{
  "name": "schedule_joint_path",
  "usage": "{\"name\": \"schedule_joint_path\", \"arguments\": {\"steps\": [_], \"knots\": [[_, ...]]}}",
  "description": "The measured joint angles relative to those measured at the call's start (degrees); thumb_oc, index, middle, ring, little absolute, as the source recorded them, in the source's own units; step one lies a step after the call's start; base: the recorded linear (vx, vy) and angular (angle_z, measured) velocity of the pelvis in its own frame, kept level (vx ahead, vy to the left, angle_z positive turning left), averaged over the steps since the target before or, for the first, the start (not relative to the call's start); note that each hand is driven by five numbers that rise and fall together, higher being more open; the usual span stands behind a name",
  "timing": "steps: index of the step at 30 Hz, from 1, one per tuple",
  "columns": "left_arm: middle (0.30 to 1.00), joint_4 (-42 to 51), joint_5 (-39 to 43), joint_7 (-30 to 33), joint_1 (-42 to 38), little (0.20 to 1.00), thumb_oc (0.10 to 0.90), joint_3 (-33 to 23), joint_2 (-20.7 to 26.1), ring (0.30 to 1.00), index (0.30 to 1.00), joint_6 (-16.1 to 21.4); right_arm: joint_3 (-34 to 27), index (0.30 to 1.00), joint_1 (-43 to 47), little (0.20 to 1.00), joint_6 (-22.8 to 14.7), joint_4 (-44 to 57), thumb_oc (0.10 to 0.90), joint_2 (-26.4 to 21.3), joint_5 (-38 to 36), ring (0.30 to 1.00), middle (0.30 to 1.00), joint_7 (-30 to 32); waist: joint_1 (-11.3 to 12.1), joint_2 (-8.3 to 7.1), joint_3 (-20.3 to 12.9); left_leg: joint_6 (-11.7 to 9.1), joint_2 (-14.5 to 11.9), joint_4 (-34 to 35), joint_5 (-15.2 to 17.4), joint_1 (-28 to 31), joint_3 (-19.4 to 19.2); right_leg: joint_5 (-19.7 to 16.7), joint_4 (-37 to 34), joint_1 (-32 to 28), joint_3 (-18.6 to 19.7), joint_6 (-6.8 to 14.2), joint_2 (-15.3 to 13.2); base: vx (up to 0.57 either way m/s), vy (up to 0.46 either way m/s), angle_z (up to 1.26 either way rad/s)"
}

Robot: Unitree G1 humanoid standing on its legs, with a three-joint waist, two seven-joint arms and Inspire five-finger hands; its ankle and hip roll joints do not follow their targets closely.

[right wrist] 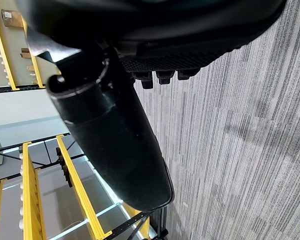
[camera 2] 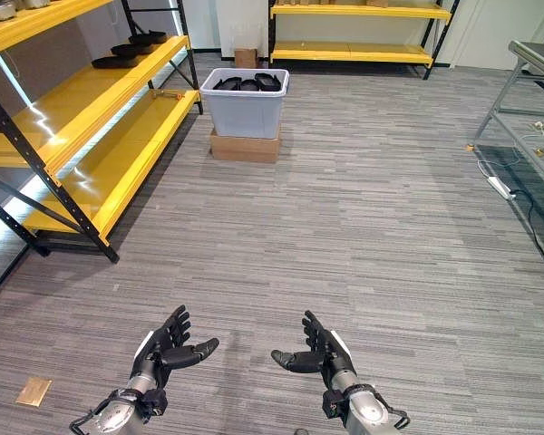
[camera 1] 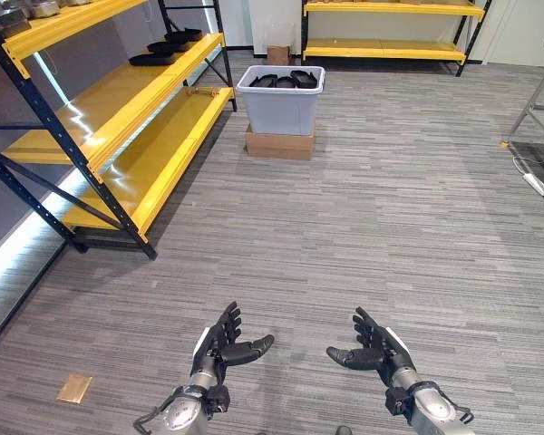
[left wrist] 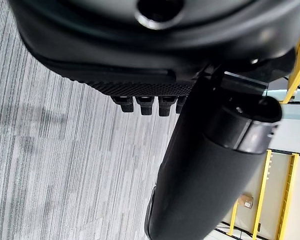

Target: Move parts from the plastic box to the shelf.

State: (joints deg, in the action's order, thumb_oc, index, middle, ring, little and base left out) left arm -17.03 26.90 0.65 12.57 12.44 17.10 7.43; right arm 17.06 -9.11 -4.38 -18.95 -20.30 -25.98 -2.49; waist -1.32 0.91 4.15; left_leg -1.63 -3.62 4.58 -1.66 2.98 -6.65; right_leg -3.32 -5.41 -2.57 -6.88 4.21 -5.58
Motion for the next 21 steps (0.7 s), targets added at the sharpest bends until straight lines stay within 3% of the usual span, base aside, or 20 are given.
{"name": "schedule_joint_path", "arguments": {"steps": [21], "knots": [[1.0, -0.3, 2.1, -0.1, 0.1, 1.0, 0.9, -1.2, -0.2, 1.0, 1.0, 0.0, 0.1, 1.0, 0.1, 1.0, 0.0, 0.0, 0.9, 0.0, 0.0, 1.0, 1.0, 0.0, 0.0, 0.01, 0.0, 0.0, -0.2, 0.0, -0.1, 0.2, 0.2, 0.0, 0.0, -0.3, -0.1, 0.0, 0.1, 0.0, 0.0, 0.0]]}}
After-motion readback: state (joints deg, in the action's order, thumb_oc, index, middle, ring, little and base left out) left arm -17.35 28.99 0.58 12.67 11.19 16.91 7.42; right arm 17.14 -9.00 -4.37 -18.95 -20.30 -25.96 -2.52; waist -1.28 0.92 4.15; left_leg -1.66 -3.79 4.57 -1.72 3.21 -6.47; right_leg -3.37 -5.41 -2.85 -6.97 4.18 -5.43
